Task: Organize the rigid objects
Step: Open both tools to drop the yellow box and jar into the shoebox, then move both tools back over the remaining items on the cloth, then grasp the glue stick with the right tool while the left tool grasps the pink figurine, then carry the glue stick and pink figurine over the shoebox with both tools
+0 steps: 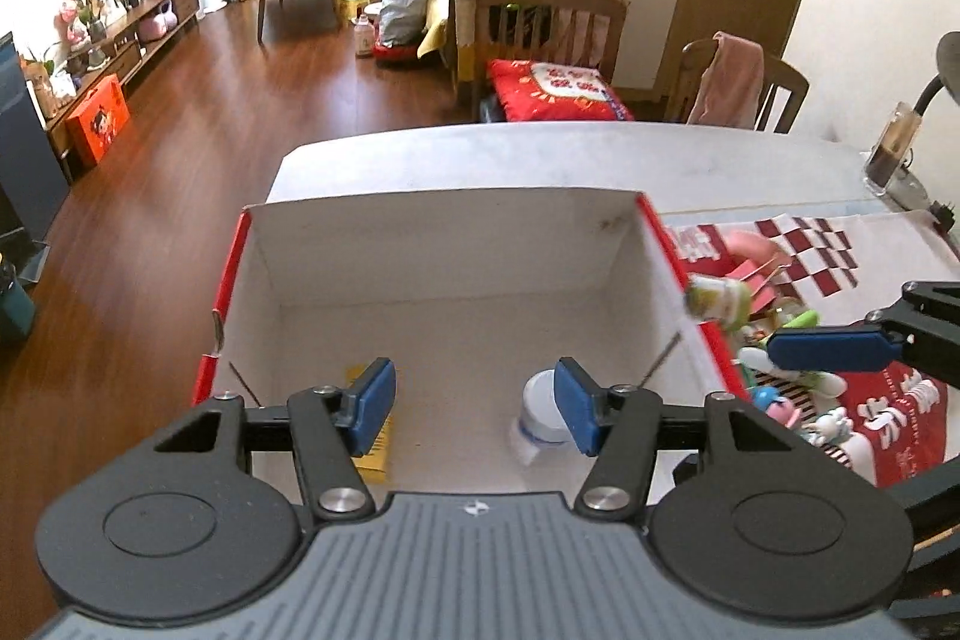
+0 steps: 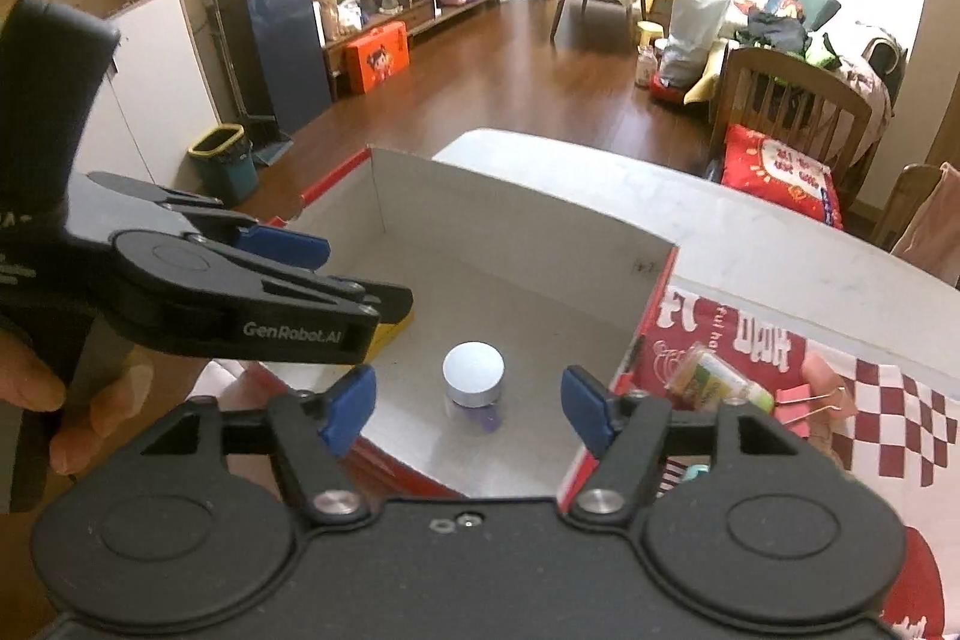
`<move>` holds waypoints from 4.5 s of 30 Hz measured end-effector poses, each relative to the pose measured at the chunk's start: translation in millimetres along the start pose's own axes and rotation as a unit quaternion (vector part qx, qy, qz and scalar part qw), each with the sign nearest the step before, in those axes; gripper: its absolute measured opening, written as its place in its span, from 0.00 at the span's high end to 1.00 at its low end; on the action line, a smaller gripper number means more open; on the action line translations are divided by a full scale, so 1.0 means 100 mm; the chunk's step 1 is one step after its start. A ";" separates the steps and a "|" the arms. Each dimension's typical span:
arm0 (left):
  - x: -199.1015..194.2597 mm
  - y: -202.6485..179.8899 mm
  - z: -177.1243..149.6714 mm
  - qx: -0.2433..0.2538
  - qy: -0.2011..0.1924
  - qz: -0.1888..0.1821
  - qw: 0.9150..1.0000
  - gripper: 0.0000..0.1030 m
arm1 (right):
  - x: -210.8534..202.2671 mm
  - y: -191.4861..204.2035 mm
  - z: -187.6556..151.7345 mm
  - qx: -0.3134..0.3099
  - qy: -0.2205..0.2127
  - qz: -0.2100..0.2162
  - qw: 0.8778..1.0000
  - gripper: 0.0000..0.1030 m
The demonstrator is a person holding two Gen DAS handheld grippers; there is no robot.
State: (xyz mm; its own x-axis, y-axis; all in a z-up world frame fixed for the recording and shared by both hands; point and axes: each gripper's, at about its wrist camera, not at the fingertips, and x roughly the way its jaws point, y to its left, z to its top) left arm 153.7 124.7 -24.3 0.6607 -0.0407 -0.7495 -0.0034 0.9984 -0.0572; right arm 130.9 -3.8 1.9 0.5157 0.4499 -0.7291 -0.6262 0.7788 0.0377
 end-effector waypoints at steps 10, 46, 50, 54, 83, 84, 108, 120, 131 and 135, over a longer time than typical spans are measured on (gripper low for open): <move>-0.29 -0.46 -0.05 -0.007 -0.031 -0.004 0.999 0.31 | -0.53 -0.37 -0.34 0.021 -0.043 0.011 0.999 0.14; 0.33 -2.25 -0.79 -0.004 -0.002 -0.017 1.000 0.19 | -0.64 -2.12 -1.28 0.048 -0.018 -0.023 0.998 0.00; 0.54 -2.40 -0.88 -0.005 0.009 -0.007 1.000 0.19 | -0.46 -2.14 -1.32 0.021 0.004 -0.007 1.000 0.01; 0.71 -2.46 -0.90 -0.012 0.012 0.007 1.000 0.19 | -0.31 -2.23 -1.33 0.022 0.020 0.002 1.000 0.03; 1.29 -2.29 -0.75 -0.083 0.039 0.007 0.996 0.41 | 0.60 -2.28 -1.04 0.013 0.108 0.076 0.991 0.63; 1.30 -2.27 -0.75 -0.088 0.040 0.006 0.995 0.43 | 0.63 -2.28 -1.04 0.014 0.112 0.078 0.991 0.64; 1.22 -2.18 -0.72 -0.097 0.036 -0.031 0.994 0.63 | 0.45 -2.22 -1.03 0.048 0.090 0.067 0.993 0.84; 0.79 -2.14 -0.65 -0.118 0.026 -0.060 0.991 0.63 | -0.11 -2.27 -1.09 0.086 0.054 0.081 0.992 0.84; 0.37 -2.05 -0.47 -0.111 0.013 -0.064 0.992 0.63 | -0.57 -2.03 -0.94 0.089 0.020 0.074 0.993 0.84; 0.23 -1.98 -0.39 -0.091 0.014 -0.062 0.994 0.63 | -0.64 -1.90 -0.85 0.086 0.013 0.072 0.994 0.84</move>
State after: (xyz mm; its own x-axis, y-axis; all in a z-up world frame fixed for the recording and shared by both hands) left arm 140.5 -75.6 -56.1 0.6428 -0.1663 -0.7478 -0.0607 0.9620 -0.2662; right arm 167.2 -217.2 -17.1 0.4121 0.5524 -0.7246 -0.5819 0.7715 0.2572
